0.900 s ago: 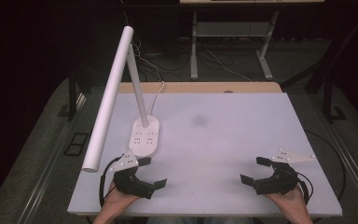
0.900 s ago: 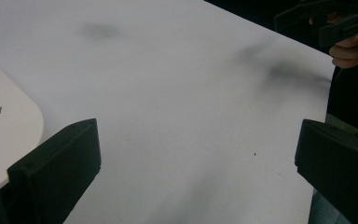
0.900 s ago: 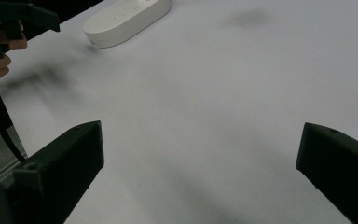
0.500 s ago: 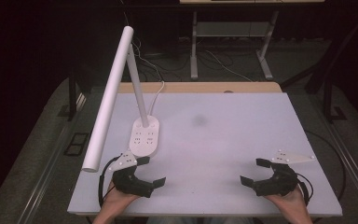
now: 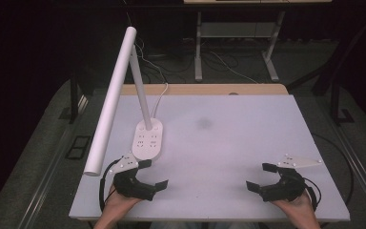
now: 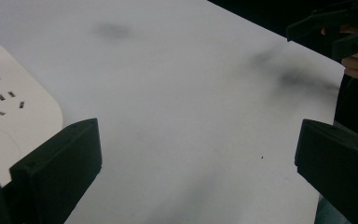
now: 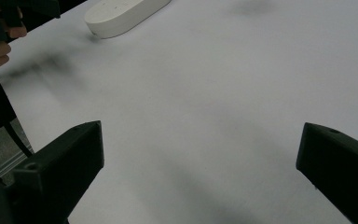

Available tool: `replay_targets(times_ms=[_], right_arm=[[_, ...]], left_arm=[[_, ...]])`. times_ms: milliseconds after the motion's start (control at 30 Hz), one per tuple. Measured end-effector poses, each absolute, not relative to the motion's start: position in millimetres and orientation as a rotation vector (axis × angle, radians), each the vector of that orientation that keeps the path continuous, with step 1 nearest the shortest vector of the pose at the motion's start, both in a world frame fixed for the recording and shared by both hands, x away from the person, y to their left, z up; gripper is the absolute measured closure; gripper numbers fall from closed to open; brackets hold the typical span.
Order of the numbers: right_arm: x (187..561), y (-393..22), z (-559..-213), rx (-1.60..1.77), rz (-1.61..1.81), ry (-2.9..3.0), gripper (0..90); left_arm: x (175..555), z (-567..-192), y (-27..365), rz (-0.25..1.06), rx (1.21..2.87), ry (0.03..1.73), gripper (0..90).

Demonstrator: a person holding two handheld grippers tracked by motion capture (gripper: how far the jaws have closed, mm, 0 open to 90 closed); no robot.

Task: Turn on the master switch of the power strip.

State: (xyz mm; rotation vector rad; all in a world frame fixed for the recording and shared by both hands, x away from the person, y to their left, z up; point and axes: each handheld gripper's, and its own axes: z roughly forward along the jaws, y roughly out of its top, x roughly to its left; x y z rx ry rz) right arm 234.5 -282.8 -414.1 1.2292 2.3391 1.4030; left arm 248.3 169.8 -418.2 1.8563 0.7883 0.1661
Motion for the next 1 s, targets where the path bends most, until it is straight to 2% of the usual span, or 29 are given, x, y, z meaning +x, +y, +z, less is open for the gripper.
replay_targets(times_ms=[1000], right_arm=[[234.3, -282.5, -415.0, 1.229, 1.404, 2.354, 0.2]], left_arm=[[260.1, -403.2, 176.3, 0.171, 1.921, 0.825, 0.0]])
